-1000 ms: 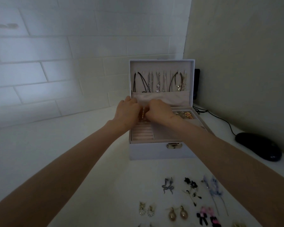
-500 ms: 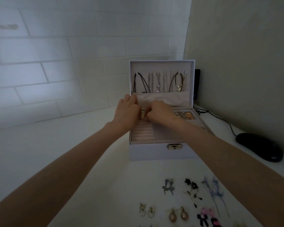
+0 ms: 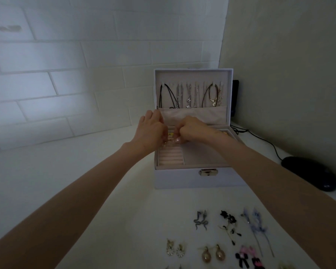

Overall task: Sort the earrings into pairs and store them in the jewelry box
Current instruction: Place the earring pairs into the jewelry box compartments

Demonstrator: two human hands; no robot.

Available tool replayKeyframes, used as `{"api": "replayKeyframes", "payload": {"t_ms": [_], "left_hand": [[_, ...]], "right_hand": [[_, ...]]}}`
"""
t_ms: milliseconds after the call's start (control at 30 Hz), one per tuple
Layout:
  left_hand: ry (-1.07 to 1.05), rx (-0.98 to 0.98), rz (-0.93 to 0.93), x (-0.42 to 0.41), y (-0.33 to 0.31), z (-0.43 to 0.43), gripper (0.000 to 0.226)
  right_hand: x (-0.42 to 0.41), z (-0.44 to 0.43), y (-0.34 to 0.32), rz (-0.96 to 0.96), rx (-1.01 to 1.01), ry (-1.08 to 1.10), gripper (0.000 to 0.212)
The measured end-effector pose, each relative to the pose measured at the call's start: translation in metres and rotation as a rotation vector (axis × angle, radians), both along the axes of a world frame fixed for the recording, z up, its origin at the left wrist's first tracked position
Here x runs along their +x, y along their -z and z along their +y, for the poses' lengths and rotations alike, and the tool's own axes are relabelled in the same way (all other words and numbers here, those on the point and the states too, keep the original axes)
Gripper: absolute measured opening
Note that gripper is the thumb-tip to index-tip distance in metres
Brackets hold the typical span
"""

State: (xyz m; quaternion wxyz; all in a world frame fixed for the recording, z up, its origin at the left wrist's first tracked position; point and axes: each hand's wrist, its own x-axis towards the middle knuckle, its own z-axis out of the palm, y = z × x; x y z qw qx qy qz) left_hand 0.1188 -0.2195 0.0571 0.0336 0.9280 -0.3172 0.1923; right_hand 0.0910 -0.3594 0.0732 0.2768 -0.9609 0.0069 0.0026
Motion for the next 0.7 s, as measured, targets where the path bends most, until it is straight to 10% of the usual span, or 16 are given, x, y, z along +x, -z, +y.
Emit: {"api": "replayKeyframes", "payload": {"t_ms": [700], "left_hand": [[0.037,-0.023,-0.068,-0.012,-0.003,0.004,0.023]], "right_hand": [[0.015,0.003,0.008,0.014,-0.098,0.084,0.015]]}}
